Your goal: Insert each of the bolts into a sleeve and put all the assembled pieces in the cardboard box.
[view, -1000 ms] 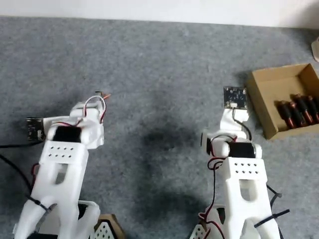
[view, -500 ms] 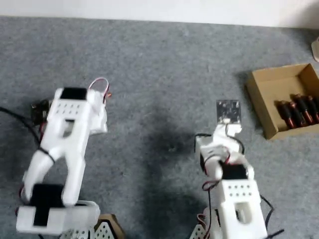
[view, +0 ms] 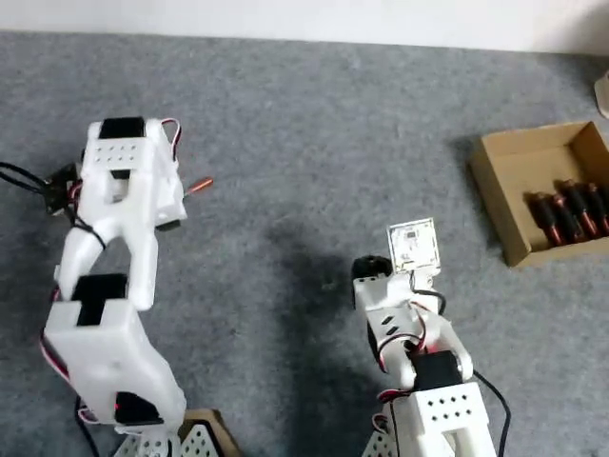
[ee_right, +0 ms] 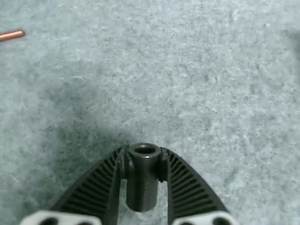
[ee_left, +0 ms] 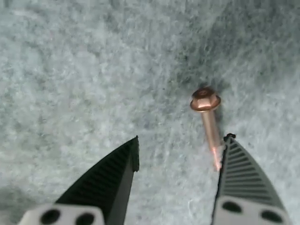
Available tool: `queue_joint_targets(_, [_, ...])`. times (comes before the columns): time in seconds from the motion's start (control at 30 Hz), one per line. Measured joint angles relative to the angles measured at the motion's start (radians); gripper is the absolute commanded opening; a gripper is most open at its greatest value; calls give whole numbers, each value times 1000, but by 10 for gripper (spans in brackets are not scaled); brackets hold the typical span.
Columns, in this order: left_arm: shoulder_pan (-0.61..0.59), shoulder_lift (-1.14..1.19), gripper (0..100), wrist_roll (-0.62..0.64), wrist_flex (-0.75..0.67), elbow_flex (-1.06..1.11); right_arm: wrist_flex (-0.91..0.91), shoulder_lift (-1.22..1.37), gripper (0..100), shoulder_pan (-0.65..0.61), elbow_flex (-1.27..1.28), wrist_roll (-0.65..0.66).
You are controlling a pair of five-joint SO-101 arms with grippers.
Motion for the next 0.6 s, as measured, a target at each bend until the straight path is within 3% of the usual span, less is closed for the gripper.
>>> queue_joint_targets(0.6, [-11,299,264,112,0,-278,0,-2,5,-17,0,37])
